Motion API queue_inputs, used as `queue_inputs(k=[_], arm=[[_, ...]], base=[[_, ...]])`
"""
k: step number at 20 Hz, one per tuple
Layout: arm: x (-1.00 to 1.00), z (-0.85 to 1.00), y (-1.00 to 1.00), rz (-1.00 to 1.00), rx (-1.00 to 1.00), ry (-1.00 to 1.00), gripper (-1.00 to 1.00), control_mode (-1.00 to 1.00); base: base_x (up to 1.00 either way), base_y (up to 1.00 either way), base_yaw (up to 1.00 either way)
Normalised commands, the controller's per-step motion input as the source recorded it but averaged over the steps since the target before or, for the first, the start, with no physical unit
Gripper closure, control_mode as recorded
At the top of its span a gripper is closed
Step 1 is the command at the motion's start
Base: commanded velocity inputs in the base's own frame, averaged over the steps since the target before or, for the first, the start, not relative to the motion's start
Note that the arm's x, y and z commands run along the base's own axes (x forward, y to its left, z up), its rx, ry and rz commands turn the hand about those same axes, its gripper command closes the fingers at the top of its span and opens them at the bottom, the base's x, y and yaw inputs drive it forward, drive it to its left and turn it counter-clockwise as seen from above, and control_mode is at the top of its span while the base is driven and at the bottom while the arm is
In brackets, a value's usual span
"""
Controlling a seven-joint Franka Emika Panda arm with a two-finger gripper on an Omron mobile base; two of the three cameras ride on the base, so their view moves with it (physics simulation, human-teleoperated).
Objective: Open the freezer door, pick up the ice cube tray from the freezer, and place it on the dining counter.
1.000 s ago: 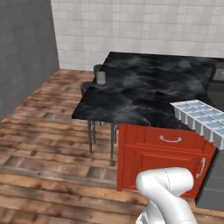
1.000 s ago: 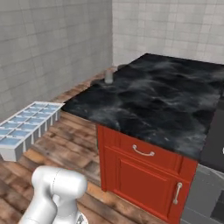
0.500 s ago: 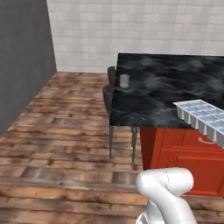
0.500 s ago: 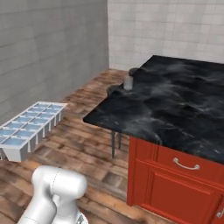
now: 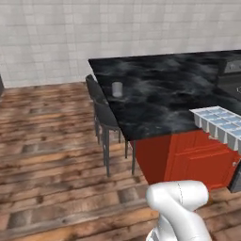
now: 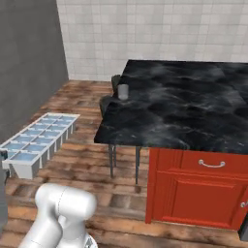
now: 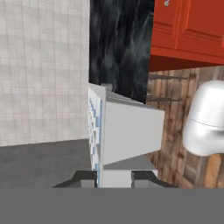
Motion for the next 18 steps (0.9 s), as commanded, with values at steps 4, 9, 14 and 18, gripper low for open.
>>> queue_inputs(k=[4,9,14,18], arm=[[0.0,0.0,0.0,0.0,0.0,0.0,1.0,1.0],[0.0,0.0,0.0,0.0,0.0,0.0,1.0,1.0],[0.0,0.0,0.0,0.0,0.0,0.0,1.0,1.0],[0.0,0.0,0.0,0.0,0.0,0.0,1.0,1.0]], base=[[0.42,0.63,-0.58],[0.66,0.08,-0.35],[0.63,-0.76,0.01],[0.63,-0.82,0.11]])
